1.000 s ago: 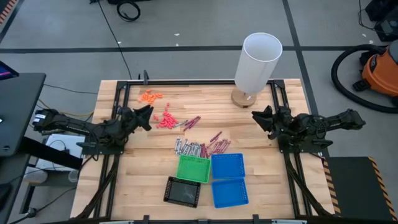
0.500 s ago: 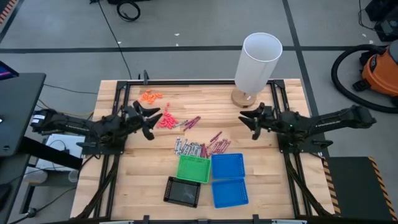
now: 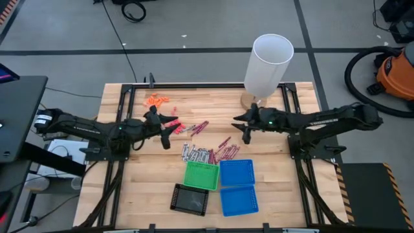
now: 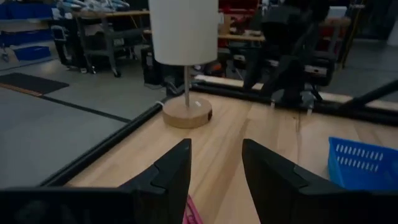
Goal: Sort crayons
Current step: Put the violet crayon into the top blue bin
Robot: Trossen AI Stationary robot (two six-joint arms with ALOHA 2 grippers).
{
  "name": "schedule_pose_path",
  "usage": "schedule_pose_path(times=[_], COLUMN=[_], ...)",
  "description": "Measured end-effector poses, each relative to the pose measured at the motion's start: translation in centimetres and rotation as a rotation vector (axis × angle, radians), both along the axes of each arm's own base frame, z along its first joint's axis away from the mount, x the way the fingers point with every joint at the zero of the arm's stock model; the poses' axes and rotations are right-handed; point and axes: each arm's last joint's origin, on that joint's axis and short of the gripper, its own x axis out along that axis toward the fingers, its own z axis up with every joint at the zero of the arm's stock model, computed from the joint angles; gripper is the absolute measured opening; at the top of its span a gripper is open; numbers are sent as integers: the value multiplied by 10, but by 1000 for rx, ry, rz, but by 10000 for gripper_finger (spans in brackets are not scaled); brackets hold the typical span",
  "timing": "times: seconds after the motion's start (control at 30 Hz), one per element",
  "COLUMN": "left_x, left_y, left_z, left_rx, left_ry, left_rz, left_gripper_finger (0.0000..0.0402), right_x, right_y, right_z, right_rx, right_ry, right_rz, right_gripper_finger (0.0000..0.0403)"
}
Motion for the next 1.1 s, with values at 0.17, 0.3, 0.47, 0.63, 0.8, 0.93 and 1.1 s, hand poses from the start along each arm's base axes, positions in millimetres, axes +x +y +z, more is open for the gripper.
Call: schedule_pose_path(times=[0.17,0.3,0.47,0.63,0.8,0.93,1.1], left_x=[3,3,3,4,4,4,4], left_y=[-1,-2,-2,-2,0,0,0], left_z=[-4,-6,-9,-9,-10,-10,-10], left_rx=[-18,-45,-53,-45,-45,-45,-45], left_ry=[20,28,61,52,60,61,61], left_rz=[-29,-74,-72,-67,-55,-55,-55], left_gripper_finger=[153,153,153,153,153,153,153], right_x=[27,47,65,75,83,89,91], right_y=[-4,-7,-9,-8,-7,-2,0], right_z=[0,-3,-13,-27,-50,-67,-78], right_rx=[-11,-45,-84,-128,-104,-149,-179], right_ry=[162,318,523,621,673,722,761], right_rz=[69,114,182,311,442,474,489], right_gripper_finger=[148,148,148,148,148,148,148])
